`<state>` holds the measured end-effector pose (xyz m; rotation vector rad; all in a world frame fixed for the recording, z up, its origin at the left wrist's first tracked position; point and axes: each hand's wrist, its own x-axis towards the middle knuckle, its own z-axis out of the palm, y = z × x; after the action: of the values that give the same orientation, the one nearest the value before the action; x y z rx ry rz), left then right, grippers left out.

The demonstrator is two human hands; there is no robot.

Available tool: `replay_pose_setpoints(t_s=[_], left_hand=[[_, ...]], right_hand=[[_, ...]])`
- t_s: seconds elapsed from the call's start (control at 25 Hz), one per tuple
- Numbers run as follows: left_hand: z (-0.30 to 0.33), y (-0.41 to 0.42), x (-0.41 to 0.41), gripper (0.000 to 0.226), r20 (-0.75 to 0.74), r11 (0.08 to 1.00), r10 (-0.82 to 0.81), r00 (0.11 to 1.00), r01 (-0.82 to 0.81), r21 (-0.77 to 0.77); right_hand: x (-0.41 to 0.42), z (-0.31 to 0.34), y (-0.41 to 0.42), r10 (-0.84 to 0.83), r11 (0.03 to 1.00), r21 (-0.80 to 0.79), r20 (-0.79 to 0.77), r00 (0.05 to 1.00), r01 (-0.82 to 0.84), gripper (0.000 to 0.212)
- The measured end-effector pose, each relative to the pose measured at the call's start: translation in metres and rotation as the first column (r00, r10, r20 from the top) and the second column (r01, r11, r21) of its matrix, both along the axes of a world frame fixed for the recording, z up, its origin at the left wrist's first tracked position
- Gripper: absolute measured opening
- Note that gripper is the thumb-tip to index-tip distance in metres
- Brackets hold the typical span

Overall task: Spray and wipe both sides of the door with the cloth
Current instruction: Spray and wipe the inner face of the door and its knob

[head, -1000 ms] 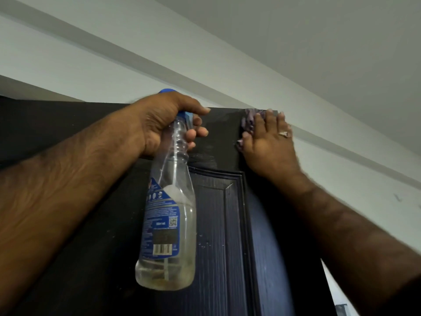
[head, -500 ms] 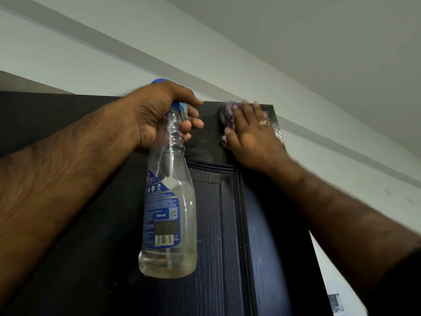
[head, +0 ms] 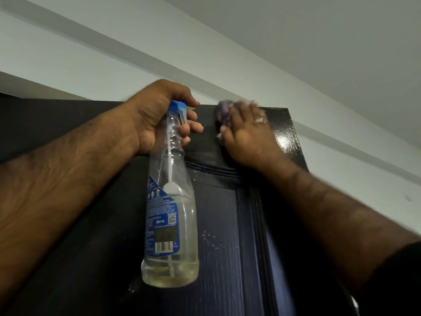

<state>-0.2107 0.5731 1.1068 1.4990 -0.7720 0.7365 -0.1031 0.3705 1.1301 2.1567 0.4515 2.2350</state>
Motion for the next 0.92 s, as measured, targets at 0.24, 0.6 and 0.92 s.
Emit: replay_pose_setpoints(t_s=[0.24, 0.6, 0.92], left_hand=[[0.004, 0.034, -0.006, 0.025, 0.005, 0.997, 0.075, 0.997, -0.075, -0.022], [0.003, 0.051, 0.002, 0.014, -0.020, 0.992, 0.125, 0.992, -0.126, -0.007], [-0.007, 0.070, 0.010, 0.020, -0.055, 0.948, 0.312, 0.948, -0.308, 0.077]], right_hand=[[-0.002, -0.006, -0.009, 0.007, 0.995, -0.095, -0.015, 1.000, -0.008, 0.084], [0.003, -0.035, 0.026, 0.027, 0.928, -0.373, 0.020, 0.999, -0.017, 0.085], [-0.003, 0.015, 0.078, -0.017, 0.973, -0.230, -0.048, 0.999, 0.006, 0.097]])
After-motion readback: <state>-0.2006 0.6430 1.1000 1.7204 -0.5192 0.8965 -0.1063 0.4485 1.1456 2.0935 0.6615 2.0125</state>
